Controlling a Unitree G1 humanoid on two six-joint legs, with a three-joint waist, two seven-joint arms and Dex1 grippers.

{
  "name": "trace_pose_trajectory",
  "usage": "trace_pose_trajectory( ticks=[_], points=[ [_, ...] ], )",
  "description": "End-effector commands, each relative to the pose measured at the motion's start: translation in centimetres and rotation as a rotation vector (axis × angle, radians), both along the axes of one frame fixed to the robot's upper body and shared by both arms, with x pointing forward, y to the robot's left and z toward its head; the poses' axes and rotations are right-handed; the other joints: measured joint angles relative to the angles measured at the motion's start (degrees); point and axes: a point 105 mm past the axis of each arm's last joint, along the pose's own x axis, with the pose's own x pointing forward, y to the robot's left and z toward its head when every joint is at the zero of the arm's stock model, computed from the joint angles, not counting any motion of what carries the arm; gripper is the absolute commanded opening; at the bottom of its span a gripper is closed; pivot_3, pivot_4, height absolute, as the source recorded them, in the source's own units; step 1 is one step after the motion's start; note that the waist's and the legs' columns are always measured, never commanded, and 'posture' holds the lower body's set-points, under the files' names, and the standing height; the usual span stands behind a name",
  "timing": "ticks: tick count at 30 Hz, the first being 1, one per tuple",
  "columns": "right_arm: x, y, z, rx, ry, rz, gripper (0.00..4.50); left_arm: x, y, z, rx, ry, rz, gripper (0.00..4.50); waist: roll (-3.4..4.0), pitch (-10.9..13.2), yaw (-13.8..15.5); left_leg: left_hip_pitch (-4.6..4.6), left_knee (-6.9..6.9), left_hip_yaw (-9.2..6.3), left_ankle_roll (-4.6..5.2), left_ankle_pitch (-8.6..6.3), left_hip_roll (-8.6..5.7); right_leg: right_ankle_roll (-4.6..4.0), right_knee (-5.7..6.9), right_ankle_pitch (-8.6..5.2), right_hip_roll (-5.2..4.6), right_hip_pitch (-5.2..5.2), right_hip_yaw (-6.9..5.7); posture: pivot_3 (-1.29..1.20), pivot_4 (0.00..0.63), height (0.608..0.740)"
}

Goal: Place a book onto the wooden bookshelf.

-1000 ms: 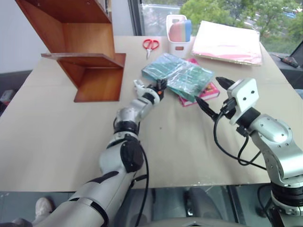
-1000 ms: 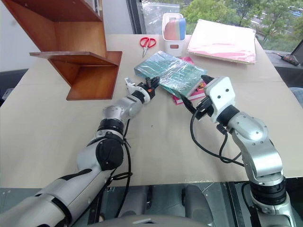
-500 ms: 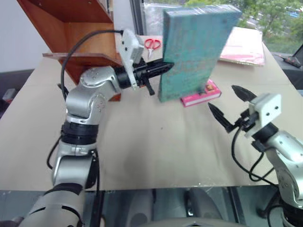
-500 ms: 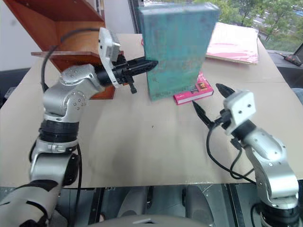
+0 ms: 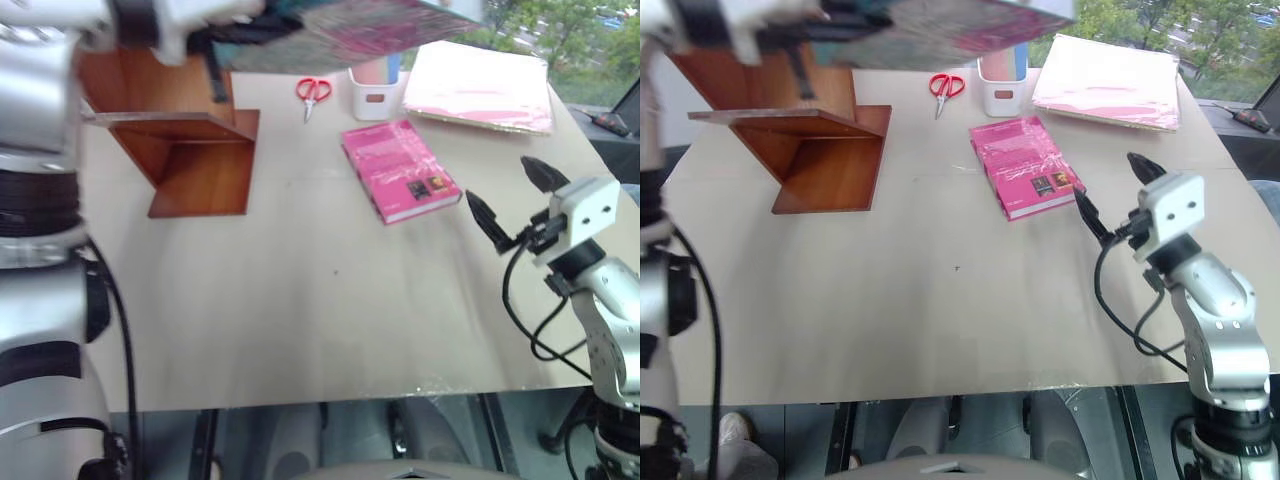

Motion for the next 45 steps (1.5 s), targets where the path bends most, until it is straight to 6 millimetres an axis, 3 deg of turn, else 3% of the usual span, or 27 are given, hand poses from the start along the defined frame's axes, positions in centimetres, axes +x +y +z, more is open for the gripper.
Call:
trace_pose_trajectory(
  ticks=[1,4,8,13,21,24,27,33,37,40,45],
  points=[
    [0.2,0.3,1.1,-0.035,-0.056,0.04,4.5,-0.7,2.5,1.1,0.082,-0.018,0.117,0.02,0.0,0.0,-0.17,0.03,-0.02,-0.01,0.0,0.0,0.01,-0.01,0.0,0.0,0.0,0.0,-0.01,0.0,0.15,0.74],
    [0.6,0.5,1.3,-0.04,-0.065,0.061,4.5,-0.8,3.8,1.4,0.116,-0.006,0.188,0.02,-0.04,0.02,0.02,0.0,-0.02,-0.1,0.0,0.0,0.04,-0.05,0.06,-0.01,0.02,0.01,-0.14,0.0,0.15,0.74],
    [0.7,1.8,2.2,-0.041,-0.099,0.138,4.5,-0.7,8.5,1.3,0.226,0.065,0.424,0.02,-0.09,0.17,-0.46,-0.05,0.07,-0.06,0.0,0.0,0.03,-0.05,0.15,0.0,0.01,-0.03,-0.09,0.0,0.15,0.74],
    [0.0,4.3,2.7,-0.065,-0.112,0.288,4.5,1.3,11.8,0.5,0.381,0.027,0.589,0.02,-0.07,0.19,-0.37,0.04,0.04,-0.11,0.0,0.0,0.09,-0.05,0.26,-0.09,0.07,-0.04,-0.13,0.0,0.15,0.74],
    [-1.1,5.8,2.0,-0.105,-0.035,0.44,4.5,3.5,12.1,-3.2,0.401,0.163,0.562,0.02,-0.11,0.22,-0.44,0.0,0.11,-0.11,0.0,0.01,0.12,-0.12,0.33,-0.04,0.06,-0.04,-0.14,0.0,0.15,0.74],
    [-1.5,5.8,2.6,-0.108,-0.046,0.461,4.5,3.7,11.9,-5.3,0.4,0.252,0.553,0.02,-0.05,0.19,-0.47,0.07,0.09,-0.09,0.0,0.0,0.12,-0.13,0.35,-0.04,0.06,-0.02,-0.12,0.0,0.15,0.74],
    [-1.8,6.1,3.3,-0.071,-0.061,0.494,4.5,3.7,11.4,-5.9,0.373,0.273,0.543,0.02,-0.04,0.18,-0.46,0.2,0.09,-0.09,-0.01,0.01,0.14,-0.13,0.48,-0.04,0.08,0.02,-0.1,0.0,0.15,0.74],
    [-1.7,6.3,3.8,-0.052,-0.073,0.512,4.5,3.5,10.9,-5.9,0.291,0.265,0.557,2.38,-0.04,0.18,-0.39,0.1,0.32,-0.13,-0.01,0.01,0.18,-0.12,0.5,-0.03,0.14,0.05,-0.11,0.0,0.15,0.74],
    [-1.0,6.1,4.6,-0.014,-0.08,0.518,4.5,2.7,10.0,-4.6,0.162,0.192,0.505,4.13,-0.08,0.2,-0.42,0.02,0.35,-0.16,0.0,0.01,0.19,-0.13,0.47,-0.02,0.13,0.03,-0.15,0.0,0.15,0.74],
    [-0.7,5.5,4.9,-0.002,-0.075,0.514,4.5,1.0,9.2,-3.4,0.064,0.143,0.439,4.13,-0.08,0.2,-0.37,-0.03,0.34,-0.21,-0.01,0.01,0.19,-0.14,0.42,-0.02,0.14,0.03,-0.21,0.0,0.15,0.74],
    [-0.4,4.5,4.9,-0.001,-0.025,0.526,4.5,-3.5,6.5,-1.8,-0.175,0.121,0.206,4.13,-0.07,0.22,-0.38,-0.06,0.35,-0.19,-0.01,0.01,0.19,-0.14,0.38,-0.02,0.11,0.03,-0.2,0.0,0.15,0.74]
  ],
)
